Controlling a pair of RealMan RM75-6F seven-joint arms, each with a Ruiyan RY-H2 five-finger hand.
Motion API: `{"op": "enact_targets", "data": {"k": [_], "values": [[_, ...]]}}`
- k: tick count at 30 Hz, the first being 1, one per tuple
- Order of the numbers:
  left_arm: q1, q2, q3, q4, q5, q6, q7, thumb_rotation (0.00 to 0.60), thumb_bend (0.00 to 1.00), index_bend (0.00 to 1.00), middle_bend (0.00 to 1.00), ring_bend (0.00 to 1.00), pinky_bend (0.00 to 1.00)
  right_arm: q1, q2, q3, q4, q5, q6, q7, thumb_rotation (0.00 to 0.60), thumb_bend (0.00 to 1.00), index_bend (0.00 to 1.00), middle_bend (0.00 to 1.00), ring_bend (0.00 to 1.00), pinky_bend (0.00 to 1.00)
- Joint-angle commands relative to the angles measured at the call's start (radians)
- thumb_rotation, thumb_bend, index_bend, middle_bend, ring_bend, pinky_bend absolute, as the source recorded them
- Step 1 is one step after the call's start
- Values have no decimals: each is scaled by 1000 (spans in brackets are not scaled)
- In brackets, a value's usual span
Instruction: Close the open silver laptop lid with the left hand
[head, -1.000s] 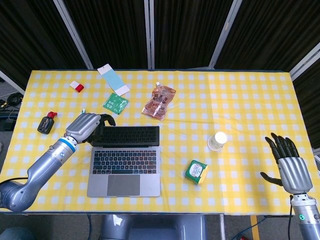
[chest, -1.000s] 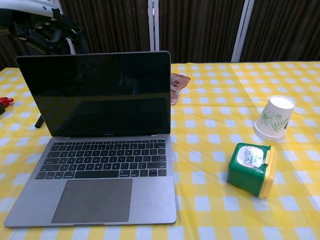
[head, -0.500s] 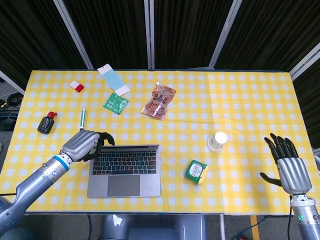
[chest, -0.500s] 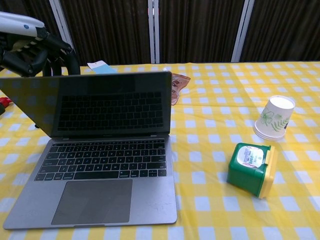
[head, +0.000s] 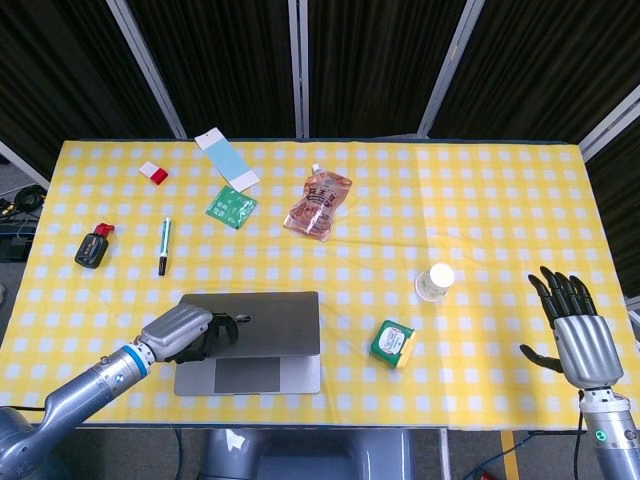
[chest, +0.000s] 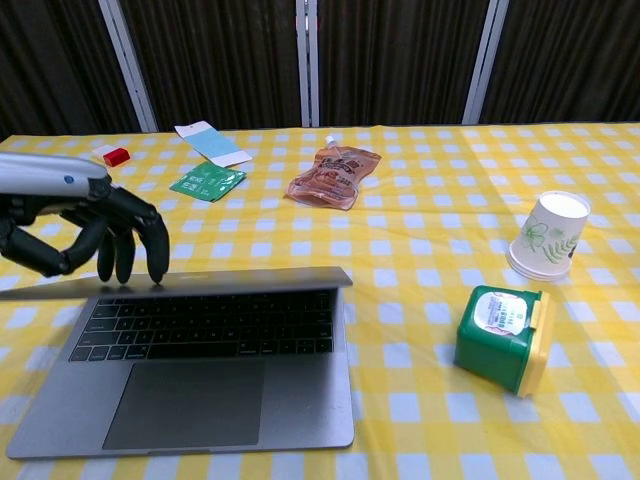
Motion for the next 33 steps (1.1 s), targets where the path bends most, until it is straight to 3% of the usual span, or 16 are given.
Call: {"op": "enact_targets", "data": {"k": [1, 28, 33], "values": [[-10, -30, 19, 21, 22, -17, -18, 600, 1000, 363, 332, 386, 382, 0, 0, 1, 0, 1, 0, 1, 600, 0, 0, 0, 0, 0], [-51, -239, 113, 150, -61, -75, 68, 600, 1000, 361, 318, 386, 358, -8, 11, 9, 3, 8, -2, 31, 600, 0, 0, 0, 0, 0], [-1, -206, 90, 107, 43, 75, -1, 600, 1000, 361, 316, 386, 339, -9, 12, 10, 3, 7, -1, 33, 600, 0, 0, 0, 0, 0]]}}
